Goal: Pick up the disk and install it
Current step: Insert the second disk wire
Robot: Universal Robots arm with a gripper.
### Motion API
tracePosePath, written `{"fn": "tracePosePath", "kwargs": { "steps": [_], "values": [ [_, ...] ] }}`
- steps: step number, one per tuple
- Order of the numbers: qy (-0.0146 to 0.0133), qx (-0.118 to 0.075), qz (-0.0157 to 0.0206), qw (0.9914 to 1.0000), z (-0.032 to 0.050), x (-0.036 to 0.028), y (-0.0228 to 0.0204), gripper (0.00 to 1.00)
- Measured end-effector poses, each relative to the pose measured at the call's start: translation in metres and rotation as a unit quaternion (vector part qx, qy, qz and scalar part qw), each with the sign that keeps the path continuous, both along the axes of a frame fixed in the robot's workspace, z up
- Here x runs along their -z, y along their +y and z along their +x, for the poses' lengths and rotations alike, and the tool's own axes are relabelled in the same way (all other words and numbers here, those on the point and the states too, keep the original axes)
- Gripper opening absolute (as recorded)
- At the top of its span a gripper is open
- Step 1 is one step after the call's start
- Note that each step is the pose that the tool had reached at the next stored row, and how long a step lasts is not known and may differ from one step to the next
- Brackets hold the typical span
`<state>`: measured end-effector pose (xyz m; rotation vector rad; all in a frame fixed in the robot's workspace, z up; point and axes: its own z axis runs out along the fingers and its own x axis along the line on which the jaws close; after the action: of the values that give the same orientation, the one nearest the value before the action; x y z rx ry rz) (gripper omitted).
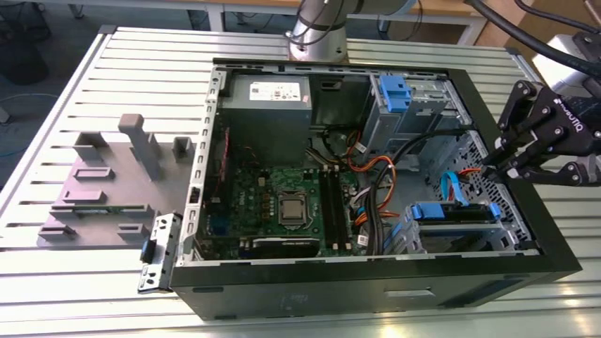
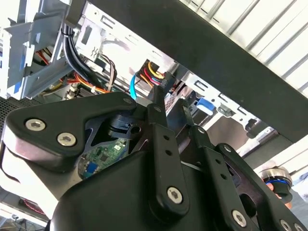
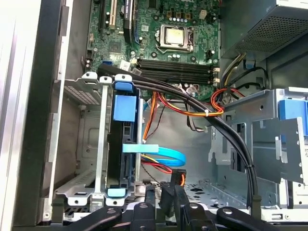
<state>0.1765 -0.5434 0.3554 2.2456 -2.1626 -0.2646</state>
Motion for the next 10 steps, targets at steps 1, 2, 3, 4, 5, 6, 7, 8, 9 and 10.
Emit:
{"fn": "tracePosePath", "kwargs": {
  "steps": [1, 2, 3, 4, 5, 6, 7, 8, 9, 10],
  "values": [
    [0.0, -0.001, 0.0, 1.0, 0.0002, 0.0005, 0.0005, 0.3],
    [0.0001, -0.001, 0.0001, 1.0, 0.0009, 0.001, 0.0007, 0.3],
    [0.0004, -0.002, -0.0003, 1.0, 0.0022, 0.0011, 0.0007, 0.3],
    [0.0008, -0.002, -0.0006, 1.0, 0.0039, 0.0012, 0.0008, 0.3],
    [0.0013, -0.002, -0.0009, 1.0, 0.0055, 0.0016, 0.0008, 0.3],
    [0.0019, -0.002, -0.0013, 1.0, 0.0067, 0.0022, 0.0009, 0.3],
    [0.0026, -0.002, -0.002, 0.99999, 0.0077, 0.0032, 0.001, 0.3],
    [0.0031, -0.002, -0.0026, 0.99999, 0.008, 0.0043, 0.001, 0.3],
    [0.0034, -0.002, -0.003, 0.99999, 0.0079, 0.0053, 0.0011, 0.3],
    [0.0035, -0.002, -0.0034, 0.99999, 0.0079, 0.0057, 0.0011, 0.3]
  ]
}}
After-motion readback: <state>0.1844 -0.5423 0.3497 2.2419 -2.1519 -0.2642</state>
